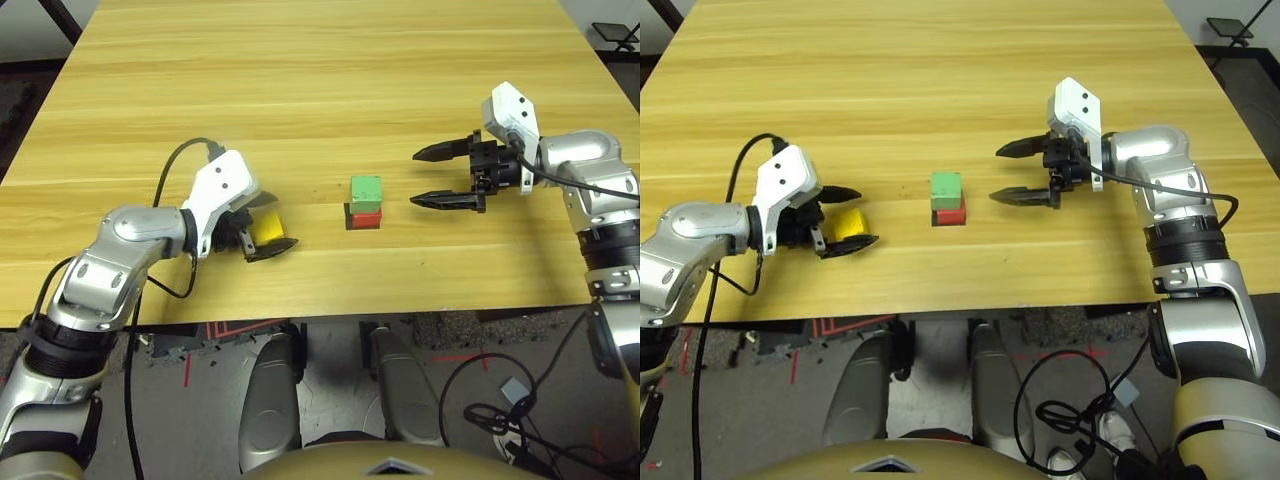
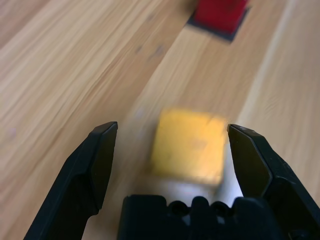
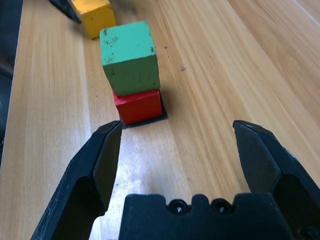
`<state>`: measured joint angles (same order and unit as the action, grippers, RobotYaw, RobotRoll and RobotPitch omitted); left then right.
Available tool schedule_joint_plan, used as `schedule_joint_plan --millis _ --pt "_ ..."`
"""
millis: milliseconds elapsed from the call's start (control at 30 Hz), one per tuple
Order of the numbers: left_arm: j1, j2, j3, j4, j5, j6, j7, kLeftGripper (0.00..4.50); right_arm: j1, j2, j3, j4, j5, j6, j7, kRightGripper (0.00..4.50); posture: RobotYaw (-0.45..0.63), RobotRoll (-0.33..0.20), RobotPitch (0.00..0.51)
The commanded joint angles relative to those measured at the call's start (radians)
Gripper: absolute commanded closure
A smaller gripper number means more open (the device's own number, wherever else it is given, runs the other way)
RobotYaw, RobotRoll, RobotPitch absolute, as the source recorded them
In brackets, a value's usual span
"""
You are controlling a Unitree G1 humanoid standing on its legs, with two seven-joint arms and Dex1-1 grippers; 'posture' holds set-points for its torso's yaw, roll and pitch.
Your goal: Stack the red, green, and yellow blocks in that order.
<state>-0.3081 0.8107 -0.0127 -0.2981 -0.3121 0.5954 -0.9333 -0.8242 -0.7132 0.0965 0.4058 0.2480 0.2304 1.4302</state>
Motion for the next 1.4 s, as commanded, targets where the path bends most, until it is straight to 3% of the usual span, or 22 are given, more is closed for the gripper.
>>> schedule_joint_plan --millis 33,433,533,700,767,967,1167,1400 --pt "0.027 0.020 0.013 0.030 0.013 -0.045 -0.011 0.03 0.007 -0.008 -0.002 -0.004 0.001 0.000 0.009 0.00 0.17 0.022 0.249" --pt "0.005 -0.004 -0.020 0.007 -0.016 -0.021 -0.020 0.03 -0.002 -0.011 0.000 -0.001 -0.004 0.002 0.013 0.00 0.16 0.015 0.249" --pt "0.032 -0.002 -0.038 -0.011 -0.021 -0.017 -0.036 0.65 -0.001 -0.015 -0.003 -0.003 -0.003 0.002 0.013 0.00 0.16 0.015 0.246" --pt "0.071 -0.004 -0.050 -0.055 -0.034 0.012 -0.028 2.39 0.004 -0.019 -0.005 -0.008 -0.001 0.003 0.010 0.00 0.15 0.017 0.243" --pt "0.070 -0.007 -0.048 -0.062 -0.037 0.022 -0.019 2.46 0.005 -0.020 -0.005 -0.009 0.000 0.004 0.010 0.00 0.15 0.017 0.241" --pt "-0.082 -0.002 -0.040 -0.046 -0.056 0.072 -0.014 2.46 0.004 -0.019 -0.004 -0.004 -0.002 0.000 0.009 0.00 0.16 0.021 0.241" --pt "-0.343 -0.016 -0.108 0.038 -0.056 0.095 -0.086 2.46 0.010 -0.013 0.000 -0.006 -0.002 0.000 0.008 0.00 0.16 0.028 0.235" --pt "-0.592 -0.127 -0.251 0.153 -0.068 0.130 -0.213 2.46 0.049 -0.012 -0.003 -0.040 0.005 0.013 0.000 0.00 0.13 0.038 0.231"
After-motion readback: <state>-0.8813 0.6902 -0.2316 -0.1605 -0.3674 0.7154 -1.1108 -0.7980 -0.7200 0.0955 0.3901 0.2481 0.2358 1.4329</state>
